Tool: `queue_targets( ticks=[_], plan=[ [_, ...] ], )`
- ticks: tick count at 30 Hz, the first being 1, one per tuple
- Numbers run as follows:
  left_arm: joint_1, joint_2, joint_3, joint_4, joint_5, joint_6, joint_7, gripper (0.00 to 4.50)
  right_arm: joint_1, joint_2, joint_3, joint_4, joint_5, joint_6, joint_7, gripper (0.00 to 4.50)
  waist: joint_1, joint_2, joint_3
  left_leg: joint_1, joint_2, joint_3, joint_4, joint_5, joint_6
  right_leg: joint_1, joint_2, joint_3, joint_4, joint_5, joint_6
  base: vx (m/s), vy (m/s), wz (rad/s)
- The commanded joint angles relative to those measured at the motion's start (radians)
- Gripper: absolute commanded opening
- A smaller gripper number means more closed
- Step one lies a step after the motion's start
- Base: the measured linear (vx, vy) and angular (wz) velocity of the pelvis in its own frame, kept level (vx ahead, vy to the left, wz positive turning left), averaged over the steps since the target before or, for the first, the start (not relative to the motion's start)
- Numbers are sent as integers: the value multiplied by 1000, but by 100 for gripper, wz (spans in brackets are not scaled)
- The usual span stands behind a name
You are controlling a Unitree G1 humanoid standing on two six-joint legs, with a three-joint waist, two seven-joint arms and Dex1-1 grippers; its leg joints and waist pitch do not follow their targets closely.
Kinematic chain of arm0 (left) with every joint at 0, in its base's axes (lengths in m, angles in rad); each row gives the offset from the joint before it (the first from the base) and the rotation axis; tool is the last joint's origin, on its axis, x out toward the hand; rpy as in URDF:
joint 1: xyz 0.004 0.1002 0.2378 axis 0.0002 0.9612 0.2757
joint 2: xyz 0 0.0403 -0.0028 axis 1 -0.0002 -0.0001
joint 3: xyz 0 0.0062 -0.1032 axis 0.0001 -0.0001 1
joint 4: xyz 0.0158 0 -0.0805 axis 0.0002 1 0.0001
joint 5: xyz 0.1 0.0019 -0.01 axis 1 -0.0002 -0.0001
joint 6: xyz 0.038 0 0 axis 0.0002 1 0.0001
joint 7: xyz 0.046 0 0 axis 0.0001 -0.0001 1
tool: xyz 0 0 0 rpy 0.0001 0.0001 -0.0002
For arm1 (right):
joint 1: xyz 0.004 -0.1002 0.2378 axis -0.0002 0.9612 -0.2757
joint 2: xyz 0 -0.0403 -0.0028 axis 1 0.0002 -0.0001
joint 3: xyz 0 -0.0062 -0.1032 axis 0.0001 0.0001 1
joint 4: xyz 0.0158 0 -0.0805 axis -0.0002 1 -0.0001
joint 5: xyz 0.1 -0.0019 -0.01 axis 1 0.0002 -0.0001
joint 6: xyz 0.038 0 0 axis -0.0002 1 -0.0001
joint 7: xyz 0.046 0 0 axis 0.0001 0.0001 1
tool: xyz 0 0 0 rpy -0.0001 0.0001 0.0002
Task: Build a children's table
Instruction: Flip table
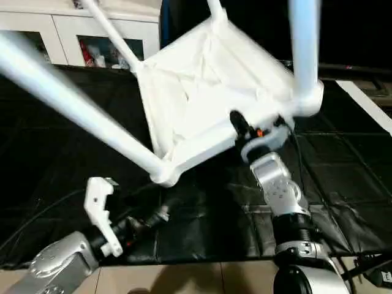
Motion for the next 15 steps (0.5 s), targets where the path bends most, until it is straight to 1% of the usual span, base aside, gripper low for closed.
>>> queue_targets(
  ticks=[1,3,4,6,7,8,10,11,13,15],
  plan=[
    [-19,11,-14,-31,-7,18,-6,450,-19,-51,-13,-57,-81,-68,-68,194,-11,11,-46,19,-11,26,-76,-238,-60,26,-20,25,-75,-174,-73,0,0,0],
    [-31,18,-16,-36,-5,31,1,450,-17,-58,-11,-83,-103,-74,-98,194,-10,11,-46,20,-12,26,-77,-242,-61,26,-18,25,-75,-177,-71,0,0,0],
    [-47,26,-14,-40,-3,40,9,450,-7,-74,9,-128,-148,-67,-130,194,-9,14,-46,19,-12,25,-77,-241,-64,27,-18,25,-74,-175,-68,0,0,0],
    [-50,28,-13,-42,-3,42,10,450,-3,-77,14,-139,-160,-64,-135,194,-11,11,-47,16,-14,24,-76,-225,-69,30,-17,24,-72,-155,-62,0,0,0],
    [-64,39,-8,-48,-8,44,13,450,13,-91,39,-203,-212,-32,-182,194,-11,13,-47,16,-14,24,-76,-215,-73,30,-17,25,-71,-146,-59,0,0,0],
    [-71,44,-6,-51,-11,43,14,450,20,-96,48,-233,-232,-12,-207,194,-9,12,-48,18,-16,26,-73,-193,-76,29,-14,25,-70,-122,-54,0,0,0],
    [-83,55,-5,-59,-33,47,4,450,31,-105,62,-295,-253,42,-257,194,-9,11,-49,17,-19,25,-74,-176,-83,33,-12,25,-68,-108,-45,0,0,0],
    [-87,57,-4,-65,-49,59,0,450,35,-111,69,-318,-260,61,-271,194,-12,12,-49,15,-19,24,-73,-175,-90,33,-12,25,-66,-102,-42,0,0,0],
    [-94,61,-6,-72,-68,72,-9,450,41,-124,83,-350,-283,85,-293,194,-13,12,-50,17,-20,25,-72,-174,-95,33,-11,25,-65,-93,-41,0,0,0],
    [-96,61,-8,-73,-71,72,-10,450,44,-131,91,-361,-298,93,-303,194,-16,9,-49,14,-21,26,-71,-179,-92,34,-10,26,-66,-94,-38,0,0,0]
  ],
)
